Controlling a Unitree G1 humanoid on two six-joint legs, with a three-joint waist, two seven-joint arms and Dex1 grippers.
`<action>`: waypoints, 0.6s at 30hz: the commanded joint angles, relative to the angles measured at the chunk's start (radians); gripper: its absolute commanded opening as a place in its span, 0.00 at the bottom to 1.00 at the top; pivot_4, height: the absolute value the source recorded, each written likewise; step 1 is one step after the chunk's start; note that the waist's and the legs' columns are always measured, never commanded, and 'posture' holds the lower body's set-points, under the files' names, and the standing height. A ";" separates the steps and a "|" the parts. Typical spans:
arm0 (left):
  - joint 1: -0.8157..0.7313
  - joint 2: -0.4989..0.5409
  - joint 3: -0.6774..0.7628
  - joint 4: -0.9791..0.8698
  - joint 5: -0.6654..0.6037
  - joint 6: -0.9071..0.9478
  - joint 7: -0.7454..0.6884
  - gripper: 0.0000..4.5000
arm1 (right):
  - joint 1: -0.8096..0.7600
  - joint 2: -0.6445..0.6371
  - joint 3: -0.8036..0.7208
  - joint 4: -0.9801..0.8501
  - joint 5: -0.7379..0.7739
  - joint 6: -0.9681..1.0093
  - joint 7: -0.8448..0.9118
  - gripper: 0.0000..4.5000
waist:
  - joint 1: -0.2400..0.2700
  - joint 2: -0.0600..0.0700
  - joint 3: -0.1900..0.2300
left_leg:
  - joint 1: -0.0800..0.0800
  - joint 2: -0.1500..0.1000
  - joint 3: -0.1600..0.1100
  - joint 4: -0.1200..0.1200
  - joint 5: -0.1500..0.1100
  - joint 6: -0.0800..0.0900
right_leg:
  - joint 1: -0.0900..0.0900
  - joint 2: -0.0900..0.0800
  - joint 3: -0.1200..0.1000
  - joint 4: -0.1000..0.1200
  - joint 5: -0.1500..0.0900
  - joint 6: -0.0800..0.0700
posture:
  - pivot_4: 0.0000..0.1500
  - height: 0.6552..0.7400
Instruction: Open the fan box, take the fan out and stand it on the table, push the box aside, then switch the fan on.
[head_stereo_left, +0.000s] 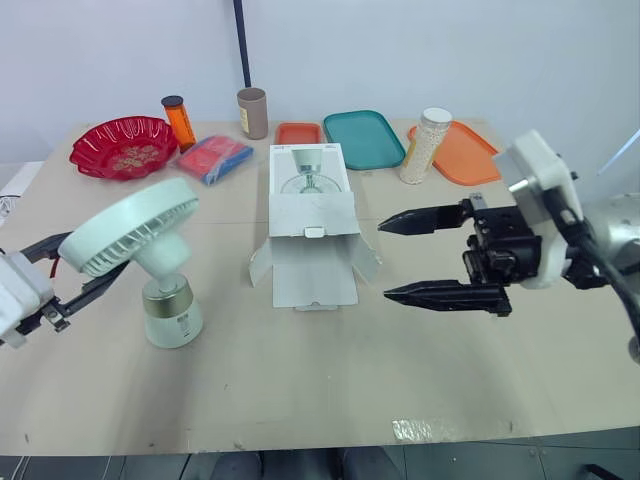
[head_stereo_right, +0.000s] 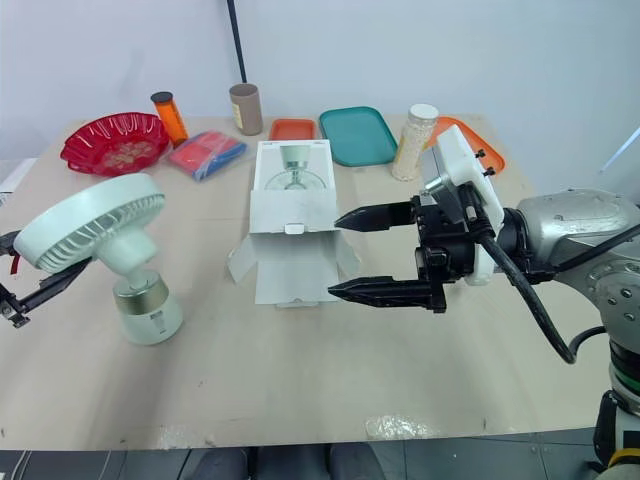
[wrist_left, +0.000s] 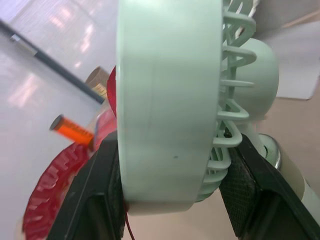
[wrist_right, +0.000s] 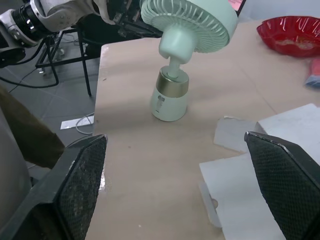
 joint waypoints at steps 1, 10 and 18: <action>-0.087 -0.020 -0.008 0.096 0.079 0.035 0.116 0.48 | -0.059 0.048 0.023 -0.003 0.033 0.030 -0.076 1.00 | 0.000 0.000 0.000 | 0.000 0.000 0.000 0.000 0.000 0.000 | 0.000 0.000 0.000 0.000 0.000 0.000 | 1.00 1.00; -0.172 -0.059 -0.082 0.098 0.145 0.021 0.166 0.48 | -0.158 0.134 0.038 0.042 0.056 0.072 -0.171 1.00 | 0.000 0.000 -0.001 | 0.001 0.001 0.000 0.000 0.000 0.000 | 0.000 0.000 0.000 0.001 0.001 -0.001 | 1.00 1.00; -0.243 0.027 -0.012 0.168 0.160 0.037 0.155 0.48 | -0.171 0.157 0.048 0.041 0.031 0.067 -0.176 1.00 | 0.000 0.000 -0.001 | 0.000 0.001 0.000 0.000 0.000 0.000 | 0.000 0.001 0.000 0.000 0.001 -0.001 | 1.00 1.00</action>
